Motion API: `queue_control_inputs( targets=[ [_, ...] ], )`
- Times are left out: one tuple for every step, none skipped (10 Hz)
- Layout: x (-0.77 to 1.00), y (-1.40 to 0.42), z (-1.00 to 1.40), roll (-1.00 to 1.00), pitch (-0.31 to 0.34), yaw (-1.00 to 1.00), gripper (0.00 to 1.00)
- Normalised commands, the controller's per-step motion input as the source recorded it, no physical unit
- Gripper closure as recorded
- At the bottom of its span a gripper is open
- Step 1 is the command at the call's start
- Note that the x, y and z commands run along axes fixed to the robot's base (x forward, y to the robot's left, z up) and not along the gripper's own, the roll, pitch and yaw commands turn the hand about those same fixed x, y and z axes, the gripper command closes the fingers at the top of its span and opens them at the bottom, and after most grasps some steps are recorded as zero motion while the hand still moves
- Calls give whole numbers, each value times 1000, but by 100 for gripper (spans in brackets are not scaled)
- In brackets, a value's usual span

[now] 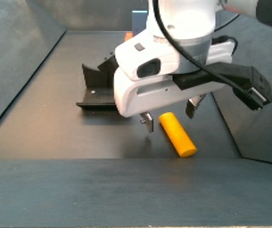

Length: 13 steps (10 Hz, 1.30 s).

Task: Pick up the oval object. Move up. Place the oval object on the fixture. Regrasp the oval object. Move to above the board. Insert the oval object.
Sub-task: Pick up the oval object.

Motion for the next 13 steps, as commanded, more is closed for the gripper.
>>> queue_control_inputs(
  targets=[
    [0,34,-480,-193,0,0,0],
    [0,0,-366,-217,0,-17,0],
    [0,60,-260,-236,0,-183,0],
    [0,69,-314,-243,0,-160,0],
    [0,71,-371,-239,0,-114,0],
    [0,51,-289,-164,0,-71,0],
    [0,6,-137,-80,0,0,0],
    [0,0,0,0,0,0,0],
    [0,0,0,0,0,0,100],
    [0,0,0,0,0,0,100],
    [0,0,0,0,0,0,100],
    [0,0,0,0,0,0,100],
    [0,0,0,0,0,0,100]
  ],
)
